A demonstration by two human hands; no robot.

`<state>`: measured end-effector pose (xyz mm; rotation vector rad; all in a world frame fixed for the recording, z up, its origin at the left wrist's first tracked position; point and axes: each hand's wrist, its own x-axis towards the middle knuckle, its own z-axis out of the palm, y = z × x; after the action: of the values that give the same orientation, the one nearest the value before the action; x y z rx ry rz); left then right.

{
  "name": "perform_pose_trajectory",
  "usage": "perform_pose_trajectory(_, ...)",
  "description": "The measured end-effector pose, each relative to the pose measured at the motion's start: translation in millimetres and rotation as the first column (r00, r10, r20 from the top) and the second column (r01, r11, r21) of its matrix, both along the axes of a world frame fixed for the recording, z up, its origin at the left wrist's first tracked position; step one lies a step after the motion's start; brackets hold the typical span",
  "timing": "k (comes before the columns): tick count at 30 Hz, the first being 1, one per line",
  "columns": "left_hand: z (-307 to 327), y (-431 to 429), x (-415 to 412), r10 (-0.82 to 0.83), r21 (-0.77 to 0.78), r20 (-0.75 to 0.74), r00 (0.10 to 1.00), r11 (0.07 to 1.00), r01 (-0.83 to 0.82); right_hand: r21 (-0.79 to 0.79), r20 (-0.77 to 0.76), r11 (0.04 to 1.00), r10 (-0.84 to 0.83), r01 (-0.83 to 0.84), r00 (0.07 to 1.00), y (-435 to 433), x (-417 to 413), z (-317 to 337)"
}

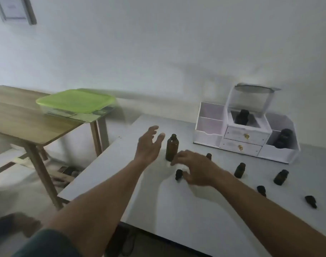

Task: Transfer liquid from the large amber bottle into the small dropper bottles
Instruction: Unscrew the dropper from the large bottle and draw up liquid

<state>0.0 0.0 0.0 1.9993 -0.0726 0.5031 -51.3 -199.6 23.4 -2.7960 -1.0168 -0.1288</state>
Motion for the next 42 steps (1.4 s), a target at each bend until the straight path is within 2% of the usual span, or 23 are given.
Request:
perform_pose_trajectory(2, -6, -4, -4, -0.021, -0.081, -0.060, 0.998, 0.997, 0.016, -0.066, -0.076, 0.997, -0.032, 0.027, 0.997, 3, -6, -11)
perform_pose_trajectory(7, -21, -15, -3, -0.091, -0.204, -0.132, 0.987, 0.977, 0.062, -0.080, -0.020, 0.996, 0.028, -0.029, 0.999, -3, -3, -36)
perform_pose_trajectory(9, -26, -19, 1, -0.121, -0.228, -0.141, 0.983, 0.970, 0.087, 0.002, 0.016, 1.000, 0.029, -0.029, 0.999, -8, 1, -37)
perform_pose_trajectory(11, -31, -23, 4, -0.147, -0.250, -0.145, 0.978, 0.962, 0.108, 0.245, 0.059, 0.969, -0.025, 0.009, 0.998, -11, 6, -33)
perform_pose_trajectory(13, -34, -25, 11, -0.160, -0.275, -0.140, 0.977, 0.954, 0.117, 0.567, 0.095, 0.821, -0.141, 0.062, 0.985, -13, 15, -22)
perform_pose_trajectory(15, -34, -26, 15, -0.195, -0.296, -0.130, 0.972, 0.944, 0.149, 0.792, 0.037, 0.598, -0.248, 0.123, 0.968, -11, 24, -5)
perform_pose_trajectory(19, -42, -32, 21, -0.241, -0.294, -0.100, 0.965, 0.934, 0.203, 0.959, -0.101, 0.232, -0.258, 0.163, 0.961, -5, 43, 26)
perform_pose_trajectory(20, -44, -33, 22, -0.231, -0.287, -0.090, 0.969, 0.937, 0.197, 0.974, -0.122, 0.158, -0.248, 0.164, 0.961, -5, 48, 30)
perform_pose_trajectory(22, -49, -34, 23, -0.209, -0.267, -0.067, 0.976, 0.946, 0.184, 0.983, -0.143, 0.079, -0.232, 0.165, 0.962, -4, 59, 32)
perform_pose_trajectory(29, -53, -29, 35, -0.181, -0.207, -0.051, 0.982, 0.964, 0.167, 0.992, -0.119, 0.025, -0.169, 0.125, 0.978, 4, 75, 24)
perform_pose_trajectory(34, -53, -27, 39, -0.170, -0.146, -0.070, 0.983, 0.977, 0.159, 0.991, -0.065, 0.106, -0.187, 0.086, 0.980, 11, 77, 26)
perform_pose_trajectory(42, -54, -28, 39, -0.164, -0.131, -0.088, 0.982, 0.980, 0.152, 0.985, -0.033, 0.162, -0.194, 0.065, 0.980, 14, 76, 27)
